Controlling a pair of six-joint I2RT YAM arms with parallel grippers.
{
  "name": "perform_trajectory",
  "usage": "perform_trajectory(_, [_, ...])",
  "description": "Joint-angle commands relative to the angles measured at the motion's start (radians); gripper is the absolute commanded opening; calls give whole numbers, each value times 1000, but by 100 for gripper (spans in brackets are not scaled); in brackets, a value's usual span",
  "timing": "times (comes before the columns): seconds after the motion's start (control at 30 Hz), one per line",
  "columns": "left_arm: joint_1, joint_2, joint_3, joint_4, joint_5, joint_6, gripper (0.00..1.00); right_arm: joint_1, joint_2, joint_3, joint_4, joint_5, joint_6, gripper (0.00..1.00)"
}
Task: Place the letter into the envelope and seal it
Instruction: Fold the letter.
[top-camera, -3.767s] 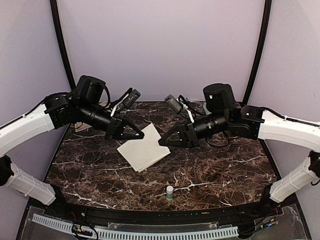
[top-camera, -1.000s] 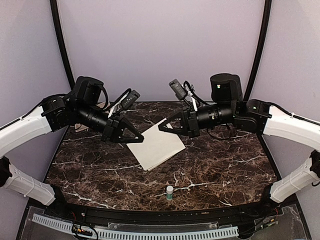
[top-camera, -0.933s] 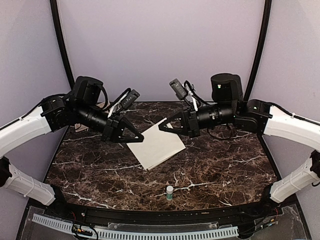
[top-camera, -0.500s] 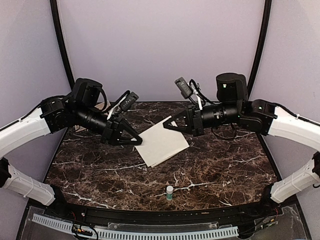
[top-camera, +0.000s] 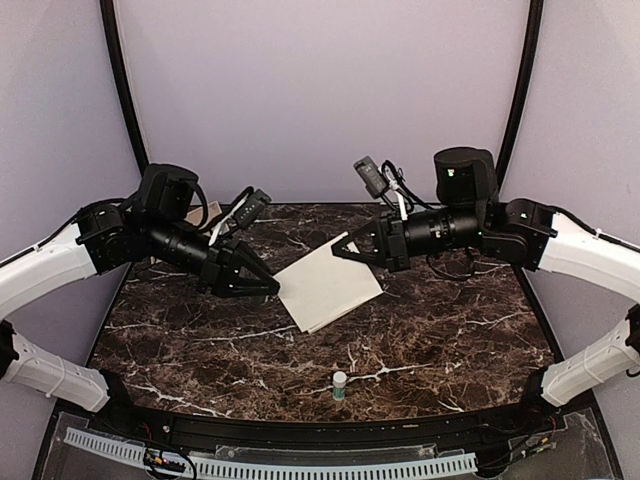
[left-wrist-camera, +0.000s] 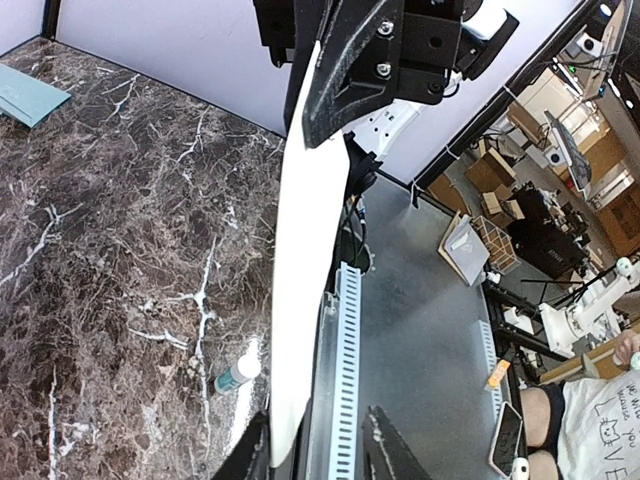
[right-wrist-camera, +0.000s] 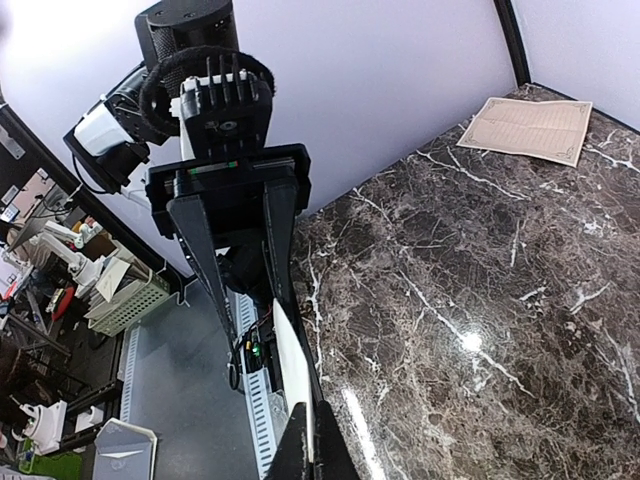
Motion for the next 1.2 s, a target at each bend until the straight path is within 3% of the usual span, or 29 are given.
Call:
perform_trajectory(0.0, [12, -46, -24, 34, 3, -10, 21, -8, -25, 1, 18, 37, 11, 0])
perform_trajectory(0.07, [19, -57, -43, 64, 2, -23, 5, -9, -32, -9, 29, 40, 19, 0])
perform_trajectory(0.1, [22, -60, -50, 81, 3, -26, 2, -9, -34, -13, 32, 40, 21, 0])
perform_trajectory(0.3, [35, -60, -65, 101, 15, -35, 1, -17, -46, -16, 38, 74, 22, 0])
perform_trajectory(0.37, [41, -61, -65, 107, 4, -40, 18, -20, -57, -24, 45, 99, 29, 0])
perform_trajectory(0.4, [44, -63, -64, 116, -1, -47, 35, -21, -65, -32, 54, 110, 34, 0])
perform_trajectory(0.47, [52, -74, -67, 142, -26, -66, 52, -24, -80, -55, 78, 139, 49, 0])
perform_trajectory(0.53, [56, -99, -83, 202, -66, -105, 62, -29, -97, -85, 115, 158, 65, 0])
perform_trajectory(0.63, [58, -140, -139, 290, -166, -159, 70, -37, -119, -129, 178, 214, 100, 0])
perform_trajectory(0.77, [61, -201, -227, 447, -221, -270, 72, -37, -149, -190, 325, 242, 156, 0])
perform_trajectory(1.03, [54, -231, -419, 940, -251, -500, 74, -37, -190, -319, 636, 299, 282, 0])
perform_trajectory(1.17, [22, -195, -408, 963, -272, -510, 74, -27, -191, -329, 734, 285, 303, 0])
